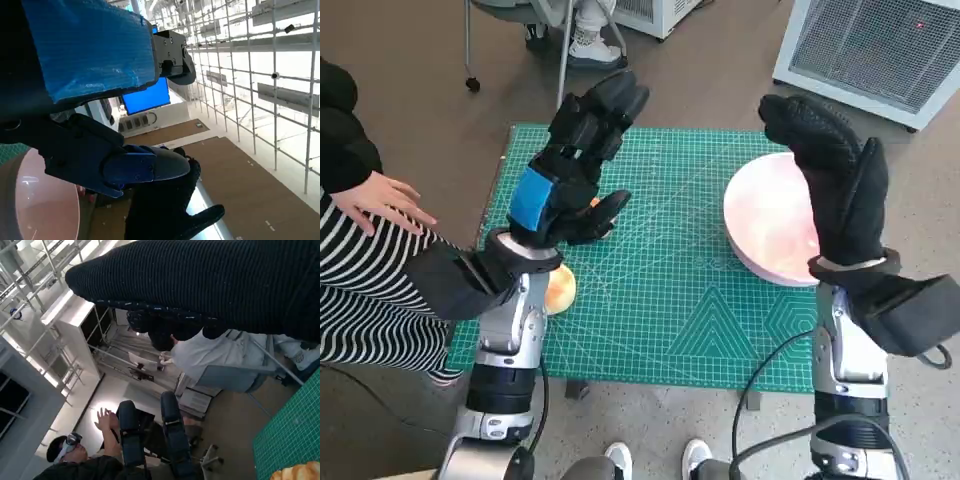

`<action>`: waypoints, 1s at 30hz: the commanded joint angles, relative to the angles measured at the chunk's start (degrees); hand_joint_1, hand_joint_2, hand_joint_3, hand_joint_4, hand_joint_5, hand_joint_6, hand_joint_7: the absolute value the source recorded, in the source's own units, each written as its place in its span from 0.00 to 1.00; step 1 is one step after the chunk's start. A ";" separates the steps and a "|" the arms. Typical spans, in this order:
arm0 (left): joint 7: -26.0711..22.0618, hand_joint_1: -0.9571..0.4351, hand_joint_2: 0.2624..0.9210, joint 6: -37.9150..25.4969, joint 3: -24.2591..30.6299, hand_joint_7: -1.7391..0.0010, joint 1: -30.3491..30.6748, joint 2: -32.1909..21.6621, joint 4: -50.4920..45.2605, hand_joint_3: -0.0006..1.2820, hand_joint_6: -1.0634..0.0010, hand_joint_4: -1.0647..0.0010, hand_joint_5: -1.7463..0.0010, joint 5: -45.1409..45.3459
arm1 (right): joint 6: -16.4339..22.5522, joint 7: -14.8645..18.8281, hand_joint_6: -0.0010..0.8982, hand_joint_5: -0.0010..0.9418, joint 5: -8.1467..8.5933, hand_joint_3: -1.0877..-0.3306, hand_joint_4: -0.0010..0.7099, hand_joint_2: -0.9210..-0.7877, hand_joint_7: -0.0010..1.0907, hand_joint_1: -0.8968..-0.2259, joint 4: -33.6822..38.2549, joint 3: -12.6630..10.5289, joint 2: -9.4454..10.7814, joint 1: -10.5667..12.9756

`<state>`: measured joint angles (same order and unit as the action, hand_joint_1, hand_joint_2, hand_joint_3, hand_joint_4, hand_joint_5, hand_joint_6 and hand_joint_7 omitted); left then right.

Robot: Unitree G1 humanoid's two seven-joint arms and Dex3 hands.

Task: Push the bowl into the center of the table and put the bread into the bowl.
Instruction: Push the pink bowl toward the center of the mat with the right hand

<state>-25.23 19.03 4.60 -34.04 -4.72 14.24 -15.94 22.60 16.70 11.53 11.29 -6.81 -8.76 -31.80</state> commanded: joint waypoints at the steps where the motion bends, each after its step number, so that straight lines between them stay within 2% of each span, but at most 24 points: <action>1: 0.10 0.22 1.00 0.29 -0.03 0.67 0.43 -0.37 -0.80 0.29 1.00 1.00 0.82 0.16 | -0.48 0.29 0.04 0.00 0.42 0.45 0.26 0.00 0.48 0.15 0.57 -0.11 -0.08 1.50; 8: 0.05 0.22 1.00 0.07 0.03 0.67 0.55 -0.40 -0.94 0.28 1.00 1.00 0.82 0.03 | -0.26 0.68 0.04 0.00 0.84 0.45 0.26 0.00 0.48 0.15 0.89 -0.56 -0.43 1.69; 11: 0.31 0.23 0.99 0.00 0.04 0.67 0.67 -0.29 -0.98 0.28 1.00 1.00 0.82 0.13 | -0.06 1.11 0.04 0.00 1.30 0.45 0.26 0.00 0.48 0.15 1.18 -1.46 -1.29 1.89; 17: 0.95 0.25 0.97 -0.22 -0.12 0.67 1.08 -0.06 -1.66 0.26 1.00 1.00 0.82 0.41 | 1.65 2.36 0.04 0.00 2.74 0.44 0.25 0.00 0.48 0.15 4.11 -5.59 -4.90 2.23; 20: 1.28 0.26 0.96 -0.18 -0.22 0.67 1.27 -0.09 -1.88 0.26 1.00 1.00 0.82 0.60 | 3.08 1.61 0.04 0.00 2.54 0.42 0.24 0.00 0.48 0.15 6.41 -7.52 -6.36 2.28; 24: 1.50 0.26 0.96 -0.05 -0.13 0.67 1.57 -0.35 -1.96 0.25 1.00 1.00 0.82 0.69 | 5.20 -3.70 0.02 0.00 -0.25 0.35 0.23 0.00 0.47 0.18 10.83 -10.93 -8.14 2.36; 27: 1.69 0.26 0.96 -0.07 -0.06 0.67 1.68 -0.34 -1.91 0.25 1.00 1.00 0.82 0.68 | 5.96 -6.77 0.01 0.00 -1.04 0.30 0.21 0.00 0.45 0.19 14.32 -12.72 -9.16 1.93; 30: 1.86 0.27 0.96 0.12 -0.05 0.67 1.69 -0.30 -1.68 0.25 1.00 1.00 0.82 0.79 | 7.20 -8.78 0.00 0.00 -1.08 0.29 0.20 0.00 0.44 0.20 19.48 -14.53 -10.44 0.94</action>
<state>-23.61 19.01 4.67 -32.70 -4.69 13.05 -15.73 29.18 10.34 10.95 25.31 -19.44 -18.13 -30.93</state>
